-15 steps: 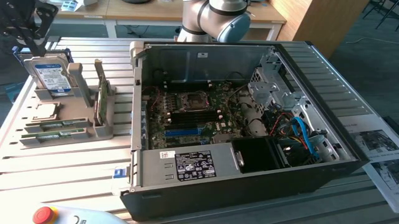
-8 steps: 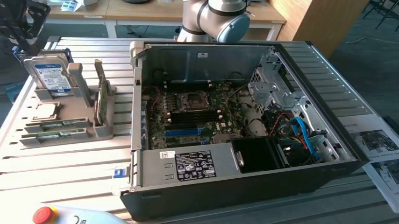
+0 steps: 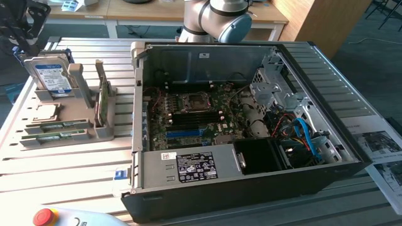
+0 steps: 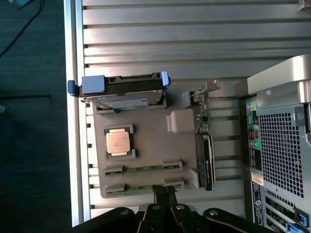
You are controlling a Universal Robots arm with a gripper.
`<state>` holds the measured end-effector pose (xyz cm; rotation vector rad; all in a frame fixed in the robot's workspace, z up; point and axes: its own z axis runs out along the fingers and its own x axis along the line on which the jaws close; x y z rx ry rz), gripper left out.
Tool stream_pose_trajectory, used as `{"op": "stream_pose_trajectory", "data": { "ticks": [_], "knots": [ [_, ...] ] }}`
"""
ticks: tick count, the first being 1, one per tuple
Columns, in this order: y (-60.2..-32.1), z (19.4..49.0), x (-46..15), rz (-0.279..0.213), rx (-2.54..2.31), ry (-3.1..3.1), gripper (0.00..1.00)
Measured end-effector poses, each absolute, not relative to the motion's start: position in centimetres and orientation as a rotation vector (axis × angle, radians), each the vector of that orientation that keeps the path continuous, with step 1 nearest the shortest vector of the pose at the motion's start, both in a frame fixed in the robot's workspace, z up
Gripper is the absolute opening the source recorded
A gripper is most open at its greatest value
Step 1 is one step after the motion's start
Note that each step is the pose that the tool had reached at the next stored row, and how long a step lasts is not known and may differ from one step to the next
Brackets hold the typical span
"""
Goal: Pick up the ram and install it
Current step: 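Pick up the ram and move it above insertion slot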
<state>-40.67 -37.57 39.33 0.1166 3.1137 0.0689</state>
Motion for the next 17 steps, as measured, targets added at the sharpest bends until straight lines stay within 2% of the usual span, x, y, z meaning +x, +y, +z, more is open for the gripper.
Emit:
{"op": "stream_pose_trajectory", "data": {
  "ticks": [17],
  "knots": [
    [-37.57, 39.32, -40.67, 0.072, -0.109, 3.118, 0.11]
  ]
}}
